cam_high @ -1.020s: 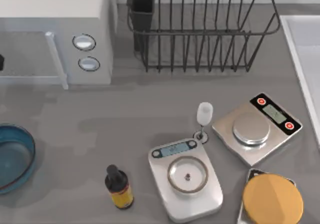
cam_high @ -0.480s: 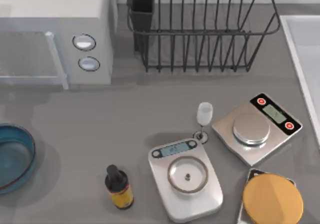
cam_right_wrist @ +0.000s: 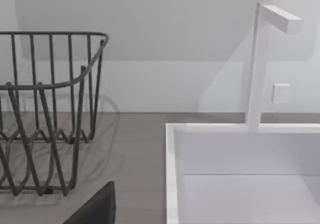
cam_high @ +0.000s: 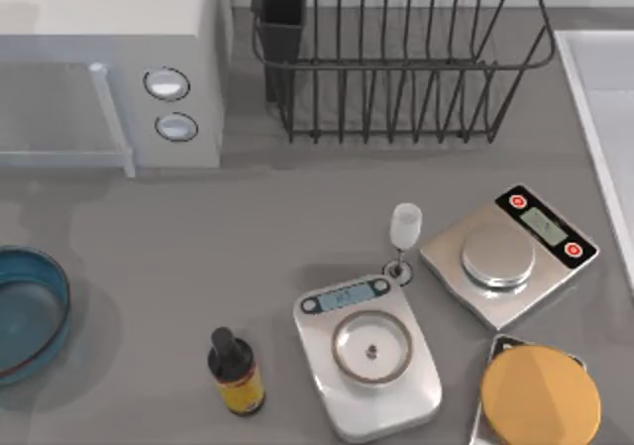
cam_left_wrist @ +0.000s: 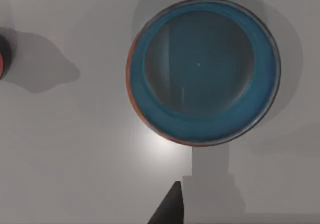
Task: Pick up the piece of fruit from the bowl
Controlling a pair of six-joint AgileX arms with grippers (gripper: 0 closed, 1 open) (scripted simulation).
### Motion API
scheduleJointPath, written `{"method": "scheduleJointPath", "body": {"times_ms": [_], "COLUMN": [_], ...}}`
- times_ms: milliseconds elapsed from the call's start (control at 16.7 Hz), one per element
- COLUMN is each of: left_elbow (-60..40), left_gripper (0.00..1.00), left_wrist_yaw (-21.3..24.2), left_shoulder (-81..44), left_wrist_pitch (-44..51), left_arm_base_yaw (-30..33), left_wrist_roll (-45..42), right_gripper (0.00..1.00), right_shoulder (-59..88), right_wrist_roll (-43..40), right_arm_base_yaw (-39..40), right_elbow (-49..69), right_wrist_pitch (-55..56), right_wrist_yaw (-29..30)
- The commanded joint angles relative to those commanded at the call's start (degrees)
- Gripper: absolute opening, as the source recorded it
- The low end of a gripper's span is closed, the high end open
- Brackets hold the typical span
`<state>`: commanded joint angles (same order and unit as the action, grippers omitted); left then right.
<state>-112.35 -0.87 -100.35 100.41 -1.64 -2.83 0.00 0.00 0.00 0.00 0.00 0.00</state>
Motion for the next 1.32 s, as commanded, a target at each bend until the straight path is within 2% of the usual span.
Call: {"method": "scheduleJointPath", "body": {"times_ms": [180, 480, 660, 780, 960, 1140, 1320], "left_elbow": [-3.6, -10.6, -13.5, -14.3, -14.4, -13.4, -9.0], "left_gripper": [0.00, 0.00, 0.00, 0.00, 0.00, 0.00, 0.00], "left_wrist_yaw": [0.2, 0.7, 1.0, 1.0, 1.1, 1.1, 1.3], "left_shoulder": [-6.1, -19.1, -24.9, -26.7, -26.9, -26.8, -27.1], "left_wrist_pitch": [-1.7, -6.7, -9.7, -10.8, -11.0, -11.7, -16.8], "left_arm_base_yaw": [7.5, 27.3, 35.3, 37.7, 37.9, 37.0, 34.4], "left_wrist_roll": [7.4, 26.8, 34.8, 37.1, 37.4, 36.8, 35.1], "right_gripper": [1.00, 1.00, 1.00, 1.00, 1.00, 1.00, 1.00], "right_shoulder": [0.0, 0.0, 0.0, 0.0, 0.0, 0.0, 0.0], "right_wrist_roll": [0.0, 0.0, 0.0, 0.0, 0.0, 0.0, 0.0], "right_arm_base_yaw": [0.0, 0.0, 0.0, 0.0, 0.0, 0.0, 0.0], "right_elbow": [0.0, 0.0, 0.0, 0.0, 0.0, 0.0, 0.0], "right_wrist_pitch": [0.0, 0.0, 0.0, 0.0, 0.0, 0.0, 0.0], "right_wrist_yaw": [0.0, 0.0, 0.0, 0.0, 0.0, 0.0, 0.0]}}
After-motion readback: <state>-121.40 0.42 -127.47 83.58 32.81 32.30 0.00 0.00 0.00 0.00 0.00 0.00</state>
